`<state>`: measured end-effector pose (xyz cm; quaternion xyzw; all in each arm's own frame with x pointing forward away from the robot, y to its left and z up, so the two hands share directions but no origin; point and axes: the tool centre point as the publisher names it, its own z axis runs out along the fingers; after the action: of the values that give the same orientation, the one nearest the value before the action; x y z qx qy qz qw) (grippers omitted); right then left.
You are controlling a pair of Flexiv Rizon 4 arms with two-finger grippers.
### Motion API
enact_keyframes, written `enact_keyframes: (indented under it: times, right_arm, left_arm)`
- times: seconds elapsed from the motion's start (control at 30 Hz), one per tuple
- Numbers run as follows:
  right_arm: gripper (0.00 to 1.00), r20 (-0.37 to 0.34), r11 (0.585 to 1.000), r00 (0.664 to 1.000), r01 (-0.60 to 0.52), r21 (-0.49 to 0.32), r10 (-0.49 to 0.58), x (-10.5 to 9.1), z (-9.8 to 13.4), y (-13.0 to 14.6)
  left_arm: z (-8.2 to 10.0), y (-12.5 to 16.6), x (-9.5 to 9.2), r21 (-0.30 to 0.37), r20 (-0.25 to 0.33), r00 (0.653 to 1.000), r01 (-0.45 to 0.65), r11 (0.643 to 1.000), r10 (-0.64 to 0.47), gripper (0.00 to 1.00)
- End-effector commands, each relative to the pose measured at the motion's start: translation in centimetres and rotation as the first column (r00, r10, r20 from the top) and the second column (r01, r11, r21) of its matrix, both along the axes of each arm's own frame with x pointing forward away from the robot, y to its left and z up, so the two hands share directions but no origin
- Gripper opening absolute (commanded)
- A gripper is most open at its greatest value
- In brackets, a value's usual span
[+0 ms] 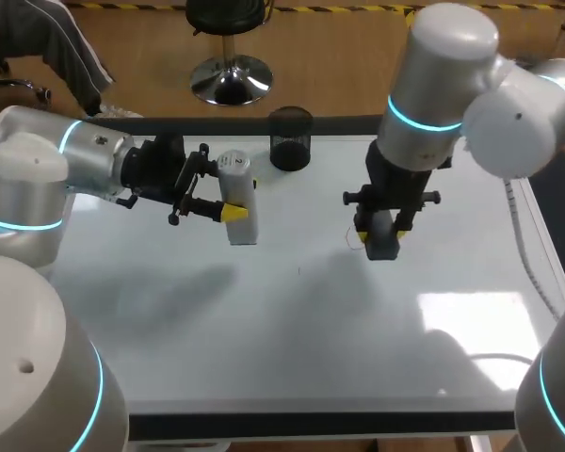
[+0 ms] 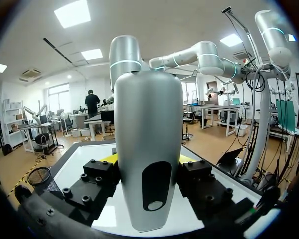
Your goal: Pick up the inspection probe, press it on each red-marked spot on the whiteboard one by one, put down the probe, pick up the eraser, and wipe off all the red marks.
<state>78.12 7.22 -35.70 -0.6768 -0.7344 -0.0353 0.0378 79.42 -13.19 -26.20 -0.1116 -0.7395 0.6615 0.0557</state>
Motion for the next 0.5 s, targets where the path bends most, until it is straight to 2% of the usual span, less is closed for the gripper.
enact_keyframes:
  times: [0.03, 0.13, 0.5]
  right_arm:
    - [0.0, -0.004, 1.0, 1.0, 0.002, -0.01, -0.002, 0.7, -0.7, 1.2]
    - [0.0, 0.009, 0.999, 1.0, 0.015, -0.046, -0.014, 0.8, -1.1, 1.9]
    - [0.0, 0.003, 1.0, 1.0, 0.01, -0.008, -0.01, 1.5, -2.0, 4.2]
  left_arm:
    - [0.1, 0.1, -0.1, -0.001, 0.002, 1.0, -0.002, 1.0, 0.002, 0.0]
    - [0.1, 0.1, -0.1, -0.001, 0.002, 1.0, -0.002, 1.0, 0.002, 0.0]
    - [0.1, 0.1, -0.1, -0.001, 0.002, 1.0, -0.002, 1.0, 0.002, 0.0]
